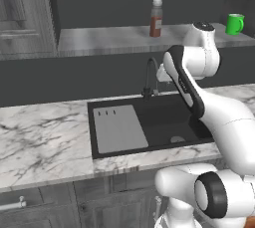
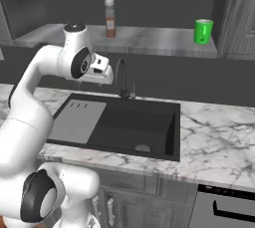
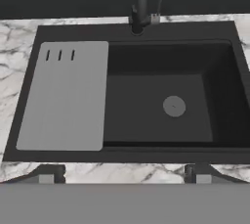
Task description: Take the cinnamon bottle from the cabinet and place it on the dining table, next to the plate with the cupcake. Then take the chocolate from the dining counter and place it on the cupcake plate.
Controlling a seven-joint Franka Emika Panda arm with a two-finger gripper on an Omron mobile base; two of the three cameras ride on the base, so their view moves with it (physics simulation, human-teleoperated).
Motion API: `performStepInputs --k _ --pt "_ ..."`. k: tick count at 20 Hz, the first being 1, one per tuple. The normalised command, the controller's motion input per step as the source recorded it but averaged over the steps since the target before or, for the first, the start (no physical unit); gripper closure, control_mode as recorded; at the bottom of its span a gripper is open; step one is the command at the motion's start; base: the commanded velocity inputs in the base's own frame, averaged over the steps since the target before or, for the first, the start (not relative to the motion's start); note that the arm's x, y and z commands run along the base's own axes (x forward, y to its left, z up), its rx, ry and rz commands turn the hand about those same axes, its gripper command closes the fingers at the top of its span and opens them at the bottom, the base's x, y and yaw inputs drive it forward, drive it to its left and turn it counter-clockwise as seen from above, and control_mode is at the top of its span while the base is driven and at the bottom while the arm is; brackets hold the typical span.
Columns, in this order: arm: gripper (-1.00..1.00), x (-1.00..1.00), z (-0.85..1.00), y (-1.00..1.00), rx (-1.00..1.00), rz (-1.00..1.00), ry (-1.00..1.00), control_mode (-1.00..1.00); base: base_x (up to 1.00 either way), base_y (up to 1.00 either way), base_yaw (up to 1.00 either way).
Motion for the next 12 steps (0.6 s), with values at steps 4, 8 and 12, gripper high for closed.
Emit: performStepInputs --k 4,8,12 --pt "-1.0 0.05 0.6 0.04 -0.06 -0.01 -0.4 -1.0 0.0 0.0 0.0" --pt "-1.0 0.04 0.94 0.01 -0.07 -0.07 -0.42 -1.0 0.0 0.0 0.0" --pt "-1.0 0.01 1.0 0.0 -0.07 -0.01 -0.44 -1.0 0.0 0.0 0.0"
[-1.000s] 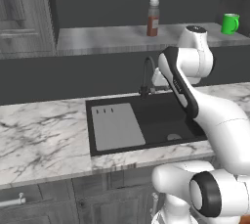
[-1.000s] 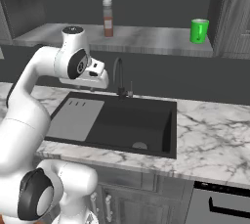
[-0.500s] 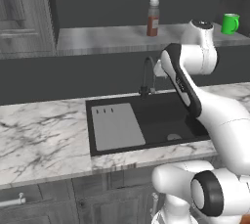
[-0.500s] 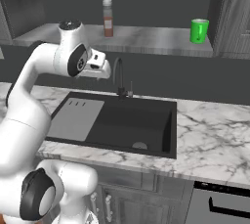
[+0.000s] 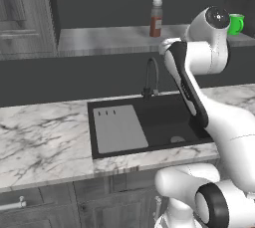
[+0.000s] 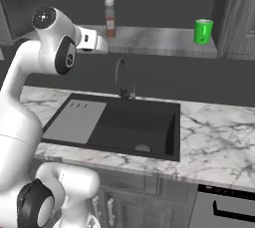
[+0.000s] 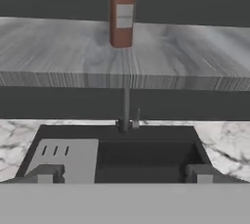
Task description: Take the cinnamon bottle from the cabinet and place it on the dining table, next to the plate with the cupcake. Then take the chocolate from the dining counter and place it on the cupcake plate.
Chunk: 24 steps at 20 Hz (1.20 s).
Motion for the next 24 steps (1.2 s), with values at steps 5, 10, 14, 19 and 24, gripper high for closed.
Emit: performStepInputs --k 5,10,14,19,24 --pt "-1.0 0.43 0.9 0.0 -0.01 0.0 -0.31 -1.0 0.0 0.0 0.0" --pt "-1.0 0.86 0.46 -0.01 0.03 0.0 -0.1 -1.0 0.0 0.0 0.0" --pt "-1.0 0.72 0.06 0.0 0.05 0.0 0.01 -1.0 0.0 0.0 0.0" --pt "-1.0 0.65 -0.01 0.0 0.07 0.0 0.08 -1.0 0.0 0.0 0.0" --pt "-1.0 0.57 -0.12 0.0 0.01 0.0 0.03 -1.0 0.0 0.0 0.0"
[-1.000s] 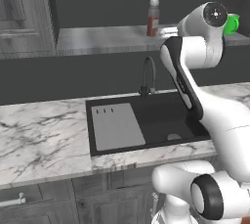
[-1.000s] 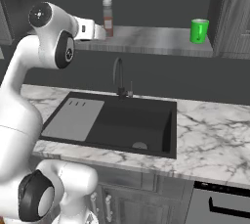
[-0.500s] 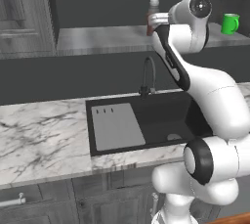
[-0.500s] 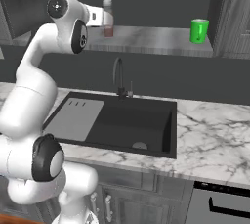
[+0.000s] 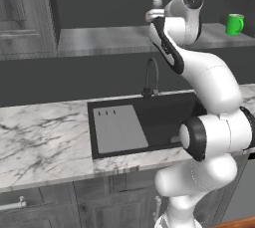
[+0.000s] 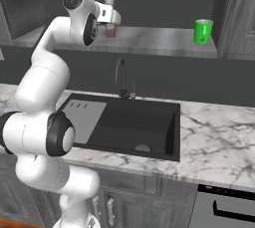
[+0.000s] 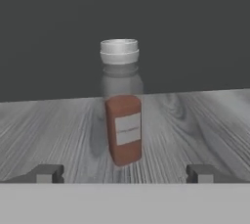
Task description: Take the cinnamon bottle from the cabinet and place it on the dining table, next to the plate with the cupcake. Then take the chocolate from the dining counter and place it on the cupcake plate.
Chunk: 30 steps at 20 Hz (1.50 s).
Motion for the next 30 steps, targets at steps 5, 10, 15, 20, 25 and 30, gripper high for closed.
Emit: performStepInputs --k 5,10,15,20,25,30 --pt "-1.0 0.5 -0.18 0.0 0.0 0.0 0.0 -1.0 0.0 0.0 0.0" --pt "-1.0 0.47 -0.04 0.0 0.0 0.0 0.0 -1.0 0.0 0.0 0.0" --pt "-1.0 0.29 0.0 0.0 0.0 0.0 0.0 -1.0 0.0 0.0 0.0" --pt "-1.0 0.31 -0.01 0.0 0.0 0.0 0.0 -1.0 0.0 0.0 0.0" --pt "-1.0 0.26 0.0 0.0 0.0 0.0 0.0 -1.0 0.0 0.0 0.0" --pt "1.0 0.28 -0.05 0.0 0.0 0.0 0.0 -1.0 0.0 0.0 0.0"
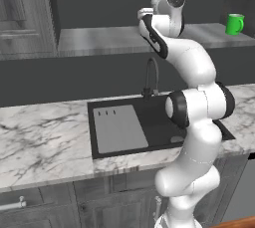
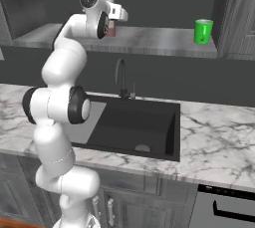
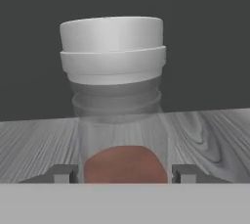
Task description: Take the cinnamon bottle from the cabinet and place it on the dining table, next to the plate with the cupcake. Then take the chocolate from the dining counter and place it on the cupcake plate.
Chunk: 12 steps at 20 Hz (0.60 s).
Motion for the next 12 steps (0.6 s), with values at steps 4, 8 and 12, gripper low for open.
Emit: performStepInputs --k 4,8,12 --pt "1.0 0.31 -0.08 0.0 0.0 0.0 0.0 -1.0 0.0 0.0 0.0" --pt "1.0 -0.06 -0.01 0.0 0.0 0.0 0.0 -1.0 0.0 0.0 0.0" --pt "1.0 -0.86 0.0 0.09 0.0 0.0 0.0 -1.0 0.0 0.0 0.0"
